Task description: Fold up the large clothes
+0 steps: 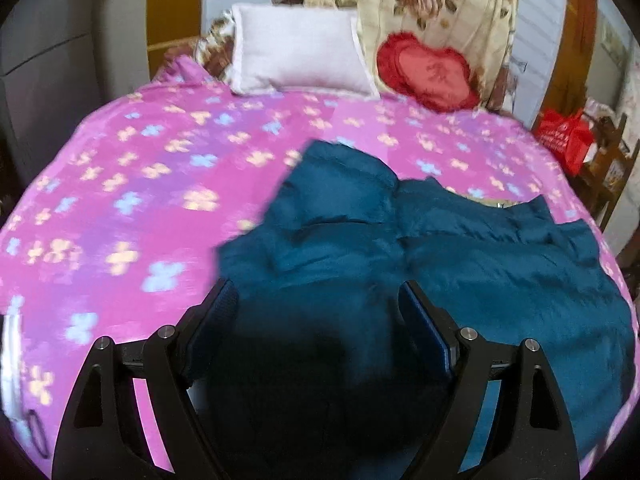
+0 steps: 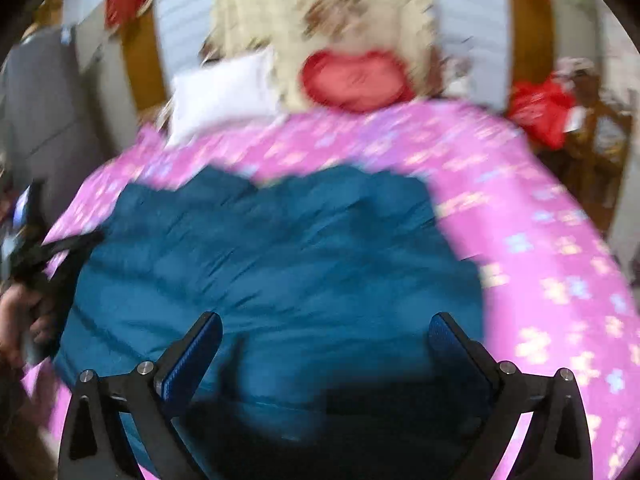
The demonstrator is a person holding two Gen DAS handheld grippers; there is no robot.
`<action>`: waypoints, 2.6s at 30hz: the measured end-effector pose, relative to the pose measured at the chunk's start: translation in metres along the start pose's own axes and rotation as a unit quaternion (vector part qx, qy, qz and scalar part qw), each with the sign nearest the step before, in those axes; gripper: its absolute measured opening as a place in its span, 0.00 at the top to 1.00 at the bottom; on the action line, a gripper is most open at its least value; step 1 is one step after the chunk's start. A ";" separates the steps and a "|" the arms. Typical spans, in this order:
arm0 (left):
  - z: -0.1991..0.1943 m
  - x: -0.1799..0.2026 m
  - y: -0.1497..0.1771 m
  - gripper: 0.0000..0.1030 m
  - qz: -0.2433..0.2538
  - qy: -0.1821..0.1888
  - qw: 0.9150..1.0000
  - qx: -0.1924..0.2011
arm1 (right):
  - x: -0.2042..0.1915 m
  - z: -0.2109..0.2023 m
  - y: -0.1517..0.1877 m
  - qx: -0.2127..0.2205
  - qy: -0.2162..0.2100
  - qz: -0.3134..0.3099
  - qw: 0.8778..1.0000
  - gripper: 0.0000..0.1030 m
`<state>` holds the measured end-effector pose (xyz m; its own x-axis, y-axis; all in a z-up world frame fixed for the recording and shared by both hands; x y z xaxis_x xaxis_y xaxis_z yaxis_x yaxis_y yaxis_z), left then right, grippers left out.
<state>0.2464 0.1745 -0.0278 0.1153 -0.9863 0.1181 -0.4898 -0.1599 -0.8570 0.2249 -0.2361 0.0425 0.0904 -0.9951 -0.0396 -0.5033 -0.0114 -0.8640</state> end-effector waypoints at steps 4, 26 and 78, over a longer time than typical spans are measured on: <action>-0.005 -0.042 0.017 0.18 -0.005 -0.030 0.999 -0.034 | 0.034 -0.016 0.006 0.004 0.036 0.013 0.999 0.00; 0.079 -0.049 0.017 0.14 -0.083 0.056 0.986 -0.134 | 0.110 0.033 0.048 -0.093 -0.010 0.135 0.986 0.00; -0.011 0.075 0.019 0.76 -0.013 0.054 0.997 -0.057 | 0.173 -0.023 0.040 -0.012 -0.044 0.174 0.984 0.56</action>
<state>0.2361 0.0968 -0.0294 0.0389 -0.9792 0.1989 -0.5841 -0.1839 -0.7906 0.2011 -0.4113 0.0128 -0.0163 -0.9270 -0.3748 -0.5373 0.3243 -0.7786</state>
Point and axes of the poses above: each gripper's, at about its wrist camera, not at the fingertips, and z roughly the way its jaws point, x to its right, y to its underside, the point moved 2 cm from there along z, roughly the way its jaws point, and after that the axes turned 14 degrees about x, right-handed, at the moved point
